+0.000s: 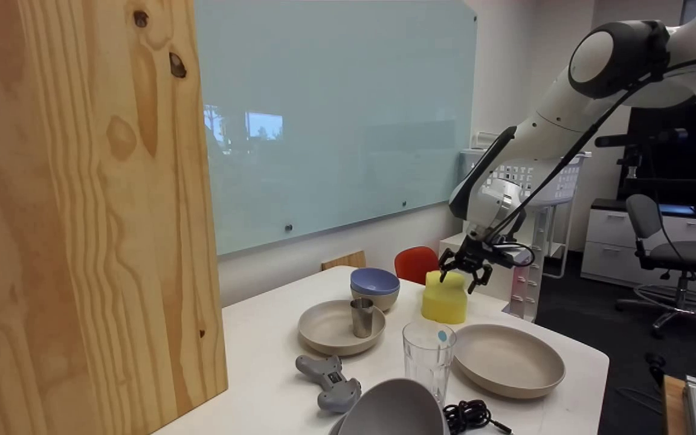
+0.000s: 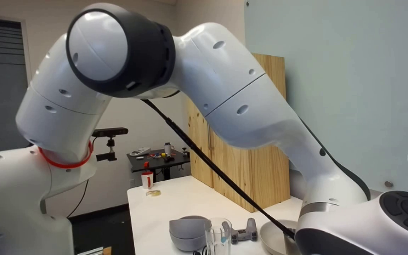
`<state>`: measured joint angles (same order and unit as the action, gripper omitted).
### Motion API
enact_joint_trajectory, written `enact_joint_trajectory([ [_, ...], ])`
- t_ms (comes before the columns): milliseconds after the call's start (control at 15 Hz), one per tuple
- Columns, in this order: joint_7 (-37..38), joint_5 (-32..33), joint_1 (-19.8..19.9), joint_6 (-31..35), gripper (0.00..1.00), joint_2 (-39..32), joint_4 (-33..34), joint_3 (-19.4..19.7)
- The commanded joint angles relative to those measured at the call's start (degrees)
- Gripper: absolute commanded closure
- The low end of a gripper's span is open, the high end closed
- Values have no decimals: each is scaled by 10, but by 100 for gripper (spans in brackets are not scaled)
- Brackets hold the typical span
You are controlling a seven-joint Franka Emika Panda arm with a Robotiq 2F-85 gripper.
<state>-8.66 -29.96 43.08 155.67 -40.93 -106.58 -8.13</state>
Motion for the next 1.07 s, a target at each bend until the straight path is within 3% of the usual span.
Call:
enact_joint_trajectory([
  [0, -26, -10, 5, -31, 0, -7, -5, -2],
  [600, -101, 3, 1, -64, 0, -1, -25, 5],
  [667, -108, 3, 3, -66, 25, -1, -26, 5],
  [733, -117, 3, 4, -66, 27, -1, -26, 5],
  [1000, -150, -2, 7, -61, 57, 8, -33, 1],
])
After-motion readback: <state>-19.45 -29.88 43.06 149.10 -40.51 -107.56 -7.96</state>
